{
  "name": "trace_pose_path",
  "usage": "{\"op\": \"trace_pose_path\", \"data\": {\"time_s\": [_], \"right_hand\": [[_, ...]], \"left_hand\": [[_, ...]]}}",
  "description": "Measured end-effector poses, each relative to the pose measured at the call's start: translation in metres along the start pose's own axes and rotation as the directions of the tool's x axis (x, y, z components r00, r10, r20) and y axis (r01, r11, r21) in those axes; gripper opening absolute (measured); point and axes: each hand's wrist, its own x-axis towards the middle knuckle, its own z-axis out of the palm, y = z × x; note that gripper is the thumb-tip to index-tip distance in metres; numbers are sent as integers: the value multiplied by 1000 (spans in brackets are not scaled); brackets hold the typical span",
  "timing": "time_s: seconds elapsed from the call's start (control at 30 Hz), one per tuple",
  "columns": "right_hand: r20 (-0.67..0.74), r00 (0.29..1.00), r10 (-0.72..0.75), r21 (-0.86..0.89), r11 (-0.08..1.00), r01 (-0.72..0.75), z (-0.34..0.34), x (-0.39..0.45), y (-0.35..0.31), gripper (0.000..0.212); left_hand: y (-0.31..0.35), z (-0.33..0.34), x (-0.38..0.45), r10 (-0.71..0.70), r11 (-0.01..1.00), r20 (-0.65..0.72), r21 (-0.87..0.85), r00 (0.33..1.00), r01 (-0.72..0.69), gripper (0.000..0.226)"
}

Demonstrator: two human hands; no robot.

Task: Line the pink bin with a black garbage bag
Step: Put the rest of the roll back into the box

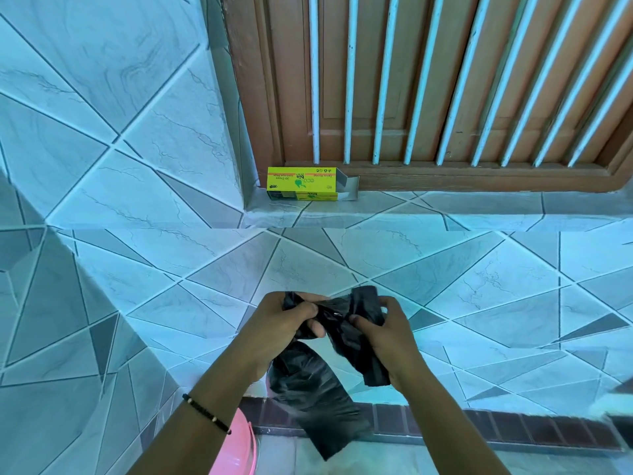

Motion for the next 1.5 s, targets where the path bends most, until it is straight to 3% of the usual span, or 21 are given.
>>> {"op": "trace_pose_path", "data": {"time_s": [0.07, 0.13, 0.23, 0.3, 0.37, 0.43, 0.57, 0.7, 0.83, 1.0, 1.1, 1.2, 1.3, 1.4, 1.5], "right_hand": [[-39, 999, -27, 103, 994, 31, 0, 1, 1, 30], [-29, 999, 17, 327, 945, -7, -1, -1, -6, 24], [101, 992, 79, 697, 705, -127, -6, -4, -19, 23], [186, 982, 24, 836, 522, -171, -8, -6, -28, 29], [214, 976, -29, 878, 443, -179, -4, -7, -29, 35], [256, 965, -61, 860, 470, -199, 2, -8, -26, 40], [262, 948, -182, 767, 635, -90, -1, -8, -18, 42], [379, 913, -153, 570, 815, -100, -32, -7, -20, 54], [390, 921, -29, 364, 923, -125, -42, -5, -24, 9], [405, 910, -90, 315, 948, -46, -47, -4, -30, 18], [487, 855, -178, 272, 961, 45, -53, -2, -31, 17], [582, 794, -176, 256, 966, 26, -62, 1, -29, 17], [683, 711, -167, 294, 954, -58, -71, 5, -28, 41], [633, 766, -112, 263, 962, -76, -64, 4, -29, 60], [485, 854, -187, 118, 982, 148, -52, 2, -28, 29]], "left_hand": [[-3, 2, 0, 18, 998, -27, -54, 999, -19, 22], [-8, 3, 2, 2, 992, -109, -127, 994, -16, 26], [-21, 5, 1, -125, 961, -176, -266, 976, 75, 32], [-34, 11, -6, -95, 978, -57, -192, 994, 82, 46], [-41, 23, -13, -19, 999, 100, -39, 995, 23, 60], [-42, 35, -12, 61, 997, 115, -44, 992, -56, 54], [-36, 34, -1, 133, 984, -104, -109, 986, -144, 21], [-32, 15, -1, 101, 986, 34, -134, 994, -96, 34], [-26, 7, 1, 52, 996, 125, -84, 991, -42, 21], [-22, 0, 1, -35, 987, 254, -146, 967, 74, 24], [-26, -3, 6, -20, 978, 289, -191, 957, 78, 18], [-33, -4, 10, -21, 968, 312, -232, 950, 98, 17], [-31, -6, 11, -54, 957, 286, -259, 957, 132, 25], [-28, -3, 12, -51, 978, 257, -181, 965, 100, 37], [-27, 2, 13, 56, 994, 205, -99, 977, -37, 28]]}}
